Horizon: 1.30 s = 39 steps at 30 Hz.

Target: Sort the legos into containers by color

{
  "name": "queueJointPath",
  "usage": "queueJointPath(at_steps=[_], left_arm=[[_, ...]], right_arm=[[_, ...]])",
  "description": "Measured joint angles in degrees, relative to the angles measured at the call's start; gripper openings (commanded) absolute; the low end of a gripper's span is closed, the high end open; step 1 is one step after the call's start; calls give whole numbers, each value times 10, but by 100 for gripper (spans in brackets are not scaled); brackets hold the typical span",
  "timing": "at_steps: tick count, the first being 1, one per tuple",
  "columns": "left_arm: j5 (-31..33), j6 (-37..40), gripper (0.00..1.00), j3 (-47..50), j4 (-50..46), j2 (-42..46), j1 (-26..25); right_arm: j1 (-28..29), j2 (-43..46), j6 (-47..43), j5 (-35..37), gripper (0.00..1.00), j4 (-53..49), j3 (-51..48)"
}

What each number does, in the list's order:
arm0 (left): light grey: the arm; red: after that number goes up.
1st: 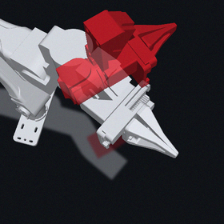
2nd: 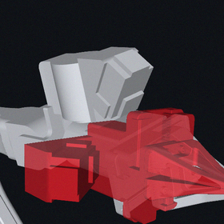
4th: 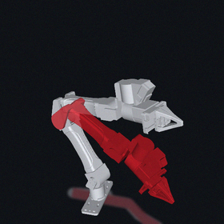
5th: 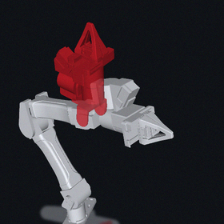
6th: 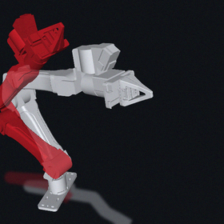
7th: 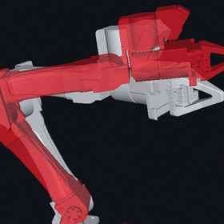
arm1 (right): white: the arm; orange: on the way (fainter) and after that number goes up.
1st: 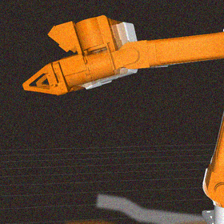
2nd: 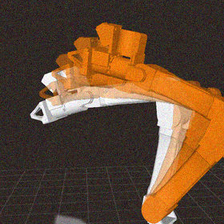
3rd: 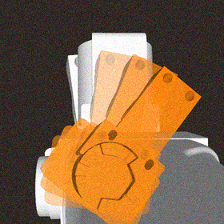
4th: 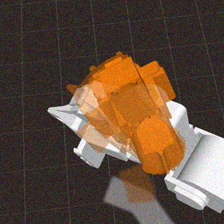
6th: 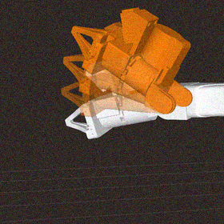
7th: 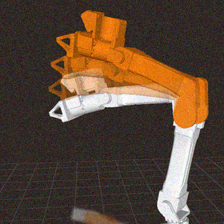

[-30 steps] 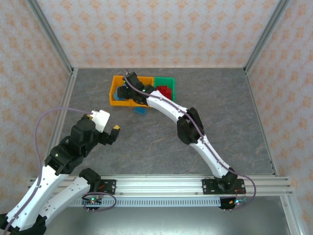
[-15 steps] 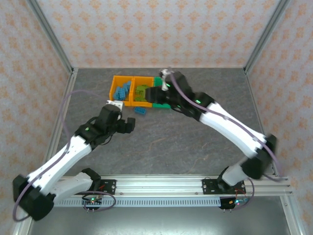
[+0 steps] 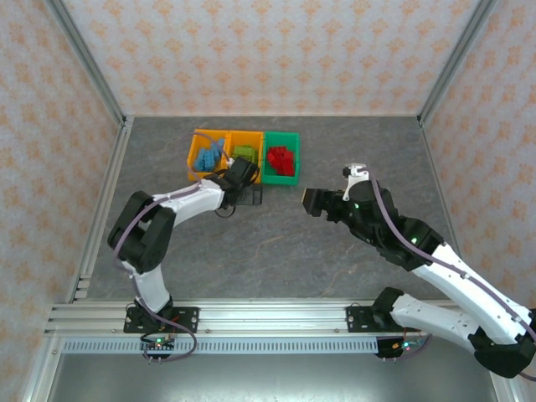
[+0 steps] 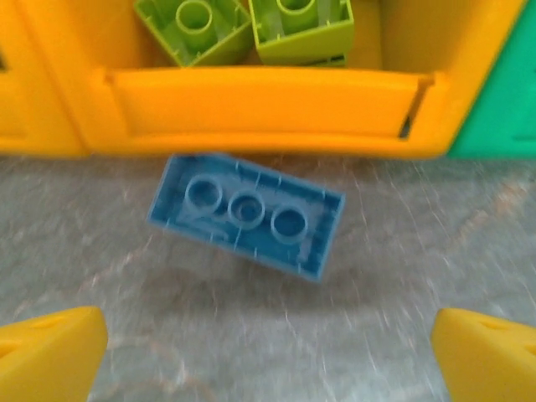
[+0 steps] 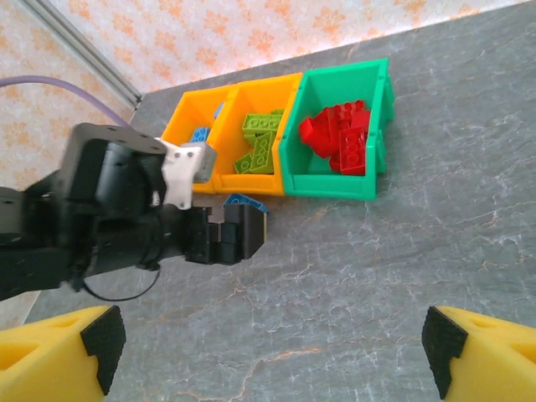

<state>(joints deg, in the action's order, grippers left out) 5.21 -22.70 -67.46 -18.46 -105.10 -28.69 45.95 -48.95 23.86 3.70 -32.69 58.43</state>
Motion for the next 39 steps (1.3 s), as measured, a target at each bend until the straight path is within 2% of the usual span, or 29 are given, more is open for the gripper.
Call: queueJointPath(at_steps=[9, 17, 21, 26, 29, 34, 37, 39], left_arm=[[17, 77, 98, -39, 17, -70, 19], [-9, 125, 83, -42, 52, -90, 22], [-20, 136, 68, -42, 59, -91, 22], [-30, 136, 60, -28, 75, -83, 22], [-47, 125, 58, 15, 76, -43, 21], [-59, 99, 58, 88, 54, 97, 5], [-47, 85, 57, 97, 43, 197, 1], [-35, 80, 56, 85, 40, 240, 20]], right_arm=[[0, -8, -1, 9, 95, -13, 1], [0, -8, 0, 11, 95, -21, 1], [0, -8, 2, 11, 95, -21, 2], [0, -9, 7, 11, 95, -22, 4], [0, -18, 11, 10, 95, -21, 4], [0, -41, 16, 3, 95, -16, 4], [0, -54, 17, -8, 95, -9, 4], [0, -65, 17, -16, 95, -3, 4]])
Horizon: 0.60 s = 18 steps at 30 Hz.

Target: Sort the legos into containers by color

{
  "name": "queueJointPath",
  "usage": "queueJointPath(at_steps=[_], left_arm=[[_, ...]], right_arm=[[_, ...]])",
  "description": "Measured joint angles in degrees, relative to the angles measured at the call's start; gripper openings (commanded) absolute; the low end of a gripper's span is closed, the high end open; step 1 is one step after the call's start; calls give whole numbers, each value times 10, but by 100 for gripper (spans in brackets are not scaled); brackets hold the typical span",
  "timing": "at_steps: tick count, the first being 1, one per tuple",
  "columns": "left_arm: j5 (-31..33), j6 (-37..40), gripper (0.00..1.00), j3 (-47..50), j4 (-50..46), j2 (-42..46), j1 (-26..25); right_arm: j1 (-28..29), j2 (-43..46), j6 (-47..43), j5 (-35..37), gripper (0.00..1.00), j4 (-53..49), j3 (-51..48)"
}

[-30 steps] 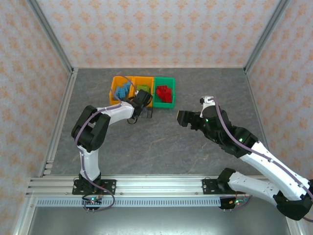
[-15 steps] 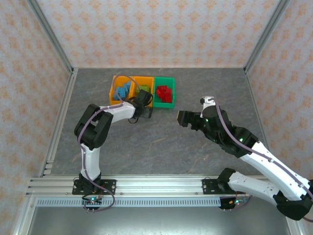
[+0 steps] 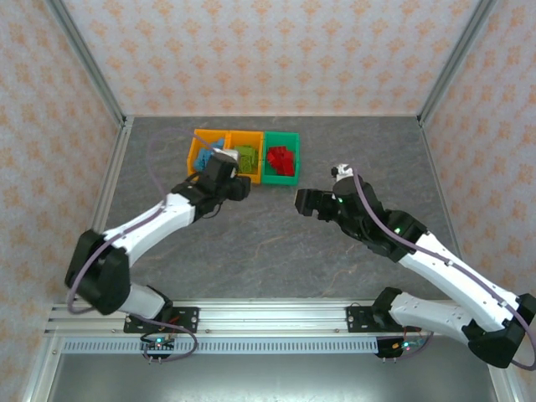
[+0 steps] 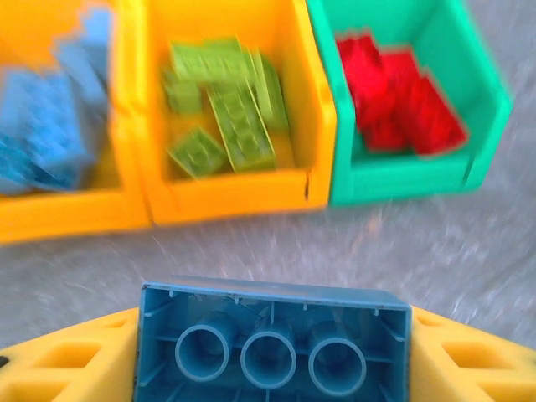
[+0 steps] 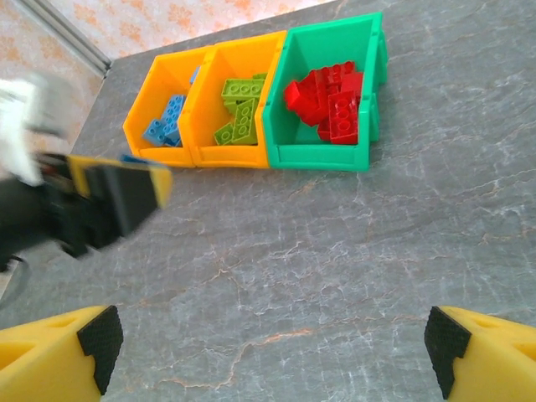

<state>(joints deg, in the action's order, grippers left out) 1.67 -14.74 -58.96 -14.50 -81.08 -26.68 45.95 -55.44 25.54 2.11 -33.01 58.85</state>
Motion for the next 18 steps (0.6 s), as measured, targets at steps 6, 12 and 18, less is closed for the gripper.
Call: queueJointPath(at_steps=[6, 12, 18], left_arm=[[15, -3, 56, -118, -16, -67, 104], [4, -18, 60, -233, -30, -224, 159], [1, -17, 78, -334, -69, -320, 178]], right_arm=[[0, -27, 6, -26, 95, 10, 0], [0, -25, 17, -36, 95, 9, 0], [0, -6, 22, -36, 95, 8, 0]])
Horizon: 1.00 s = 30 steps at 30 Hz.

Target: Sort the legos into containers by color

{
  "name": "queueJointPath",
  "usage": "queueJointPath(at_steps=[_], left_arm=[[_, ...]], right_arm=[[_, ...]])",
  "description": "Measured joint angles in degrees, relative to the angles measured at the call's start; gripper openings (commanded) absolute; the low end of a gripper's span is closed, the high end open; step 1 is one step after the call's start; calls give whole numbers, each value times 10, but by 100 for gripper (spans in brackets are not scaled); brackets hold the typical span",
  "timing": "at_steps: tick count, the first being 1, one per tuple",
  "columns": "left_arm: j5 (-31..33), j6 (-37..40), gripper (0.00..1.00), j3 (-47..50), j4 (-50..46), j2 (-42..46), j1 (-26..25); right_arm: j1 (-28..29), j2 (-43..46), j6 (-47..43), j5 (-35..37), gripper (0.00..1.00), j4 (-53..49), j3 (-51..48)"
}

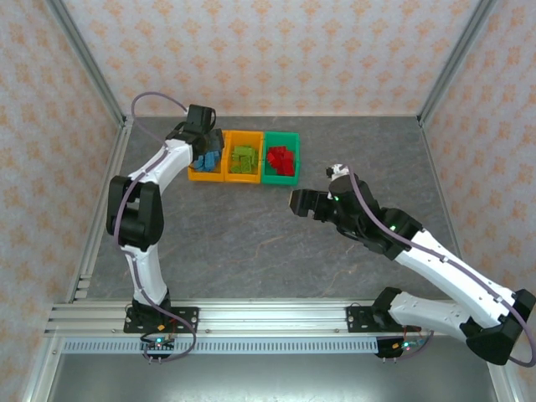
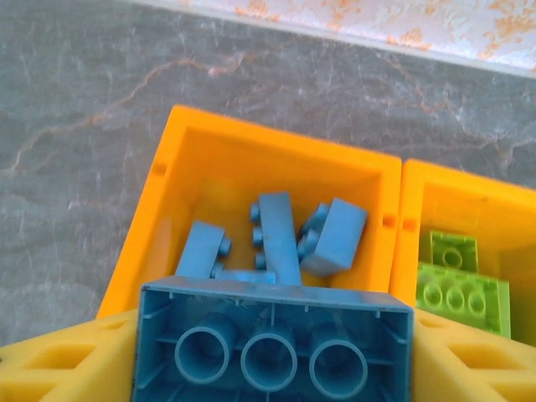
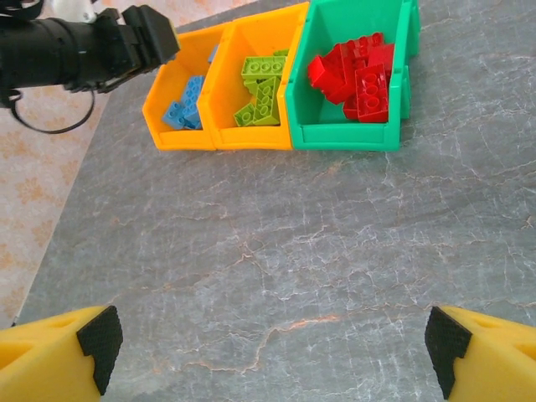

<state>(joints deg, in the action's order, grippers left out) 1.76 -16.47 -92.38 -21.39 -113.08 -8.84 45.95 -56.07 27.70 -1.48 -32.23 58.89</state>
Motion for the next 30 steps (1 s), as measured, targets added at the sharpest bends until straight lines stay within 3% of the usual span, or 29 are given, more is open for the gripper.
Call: queueJointPath(at_steps=[3, 9, 15, 20, 23, 27, 30], left_arm=[[0, 4, 86, -38, -10, -23, 4], [-5, 5, 88, -8, -15, 9, 9], [-12, -26, 91, 191, 9, 248, -8], [21, -31, 97, 321, 50, 467, -68], [52, -25, 100, 403, 68, 553, -80], [127, 6, 100, 527, 103, 598, -79], [179, 43, 100, 618, 153, 587, -79]], right_arm=[[0, 6, 2, 0, 95, -3, 0], [0, 10, 10, 23, 97, -10, -1], [-18, 47, 23, 145, 99, -17, -36], [-125, 82, 0, 224, 99, 3, -110], [-198, 75, -31, 278, 99, 59, -172], [-265, 9, -126, 347, 99, 213, -276], [-327, -93, -171, 345, 99, 315, -307]])
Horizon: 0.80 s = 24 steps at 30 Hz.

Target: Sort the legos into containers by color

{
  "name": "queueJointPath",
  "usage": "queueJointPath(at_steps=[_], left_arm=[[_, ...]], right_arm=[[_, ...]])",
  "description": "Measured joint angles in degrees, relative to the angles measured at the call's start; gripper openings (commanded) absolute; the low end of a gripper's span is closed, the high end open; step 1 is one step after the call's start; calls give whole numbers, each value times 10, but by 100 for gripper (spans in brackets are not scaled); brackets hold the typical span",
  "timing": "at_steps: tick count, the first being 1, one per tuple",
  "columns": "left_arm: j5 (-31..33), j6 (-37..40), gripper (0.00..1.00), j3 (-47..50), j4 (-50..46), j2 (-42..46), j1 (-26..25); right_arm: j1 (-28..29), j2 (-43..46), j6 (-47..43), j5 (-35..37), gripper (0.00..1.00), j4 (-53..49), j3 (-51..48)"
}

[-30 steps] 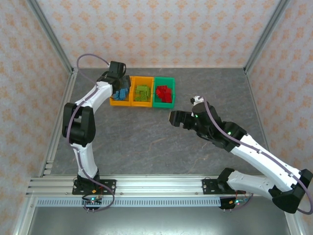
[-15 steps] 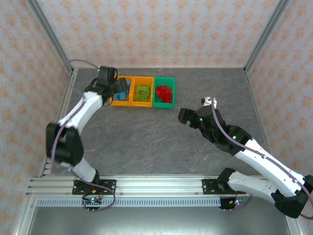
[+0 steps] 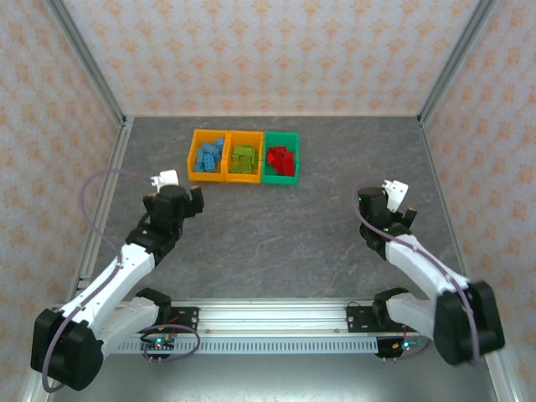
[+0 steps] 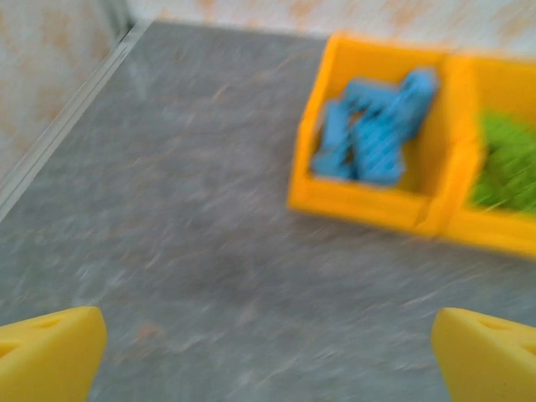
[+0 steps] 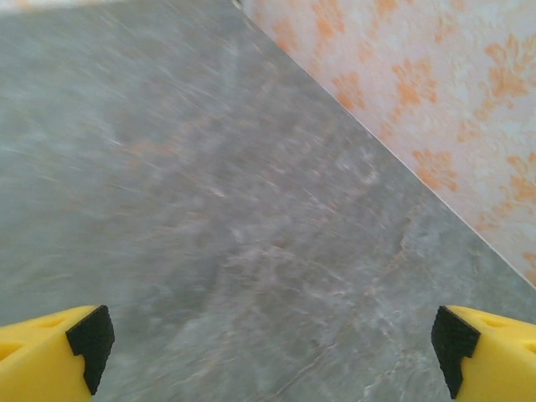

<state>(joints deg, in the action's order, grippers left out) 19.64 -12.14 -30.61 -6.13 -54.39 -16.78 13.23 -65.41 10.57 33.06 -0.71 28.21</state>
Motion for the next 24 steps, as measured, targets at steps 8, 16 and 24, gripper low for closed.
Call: queueJointPath(at_steps=[8, 16, 24], left_arm=[[19, 83, 100, 52, 231, -196, 51], [-84, 107, 100, 85, 445, -315, 147], [-124, 116, 100, 75, 468, -315, 141]], right_arm=[[-85, -216, -92, -142, 99, 352, -40], [-101, -222, -103, -196, 99, 437, -58], [-101, -222, -107, -206, 99, 450, -58]])
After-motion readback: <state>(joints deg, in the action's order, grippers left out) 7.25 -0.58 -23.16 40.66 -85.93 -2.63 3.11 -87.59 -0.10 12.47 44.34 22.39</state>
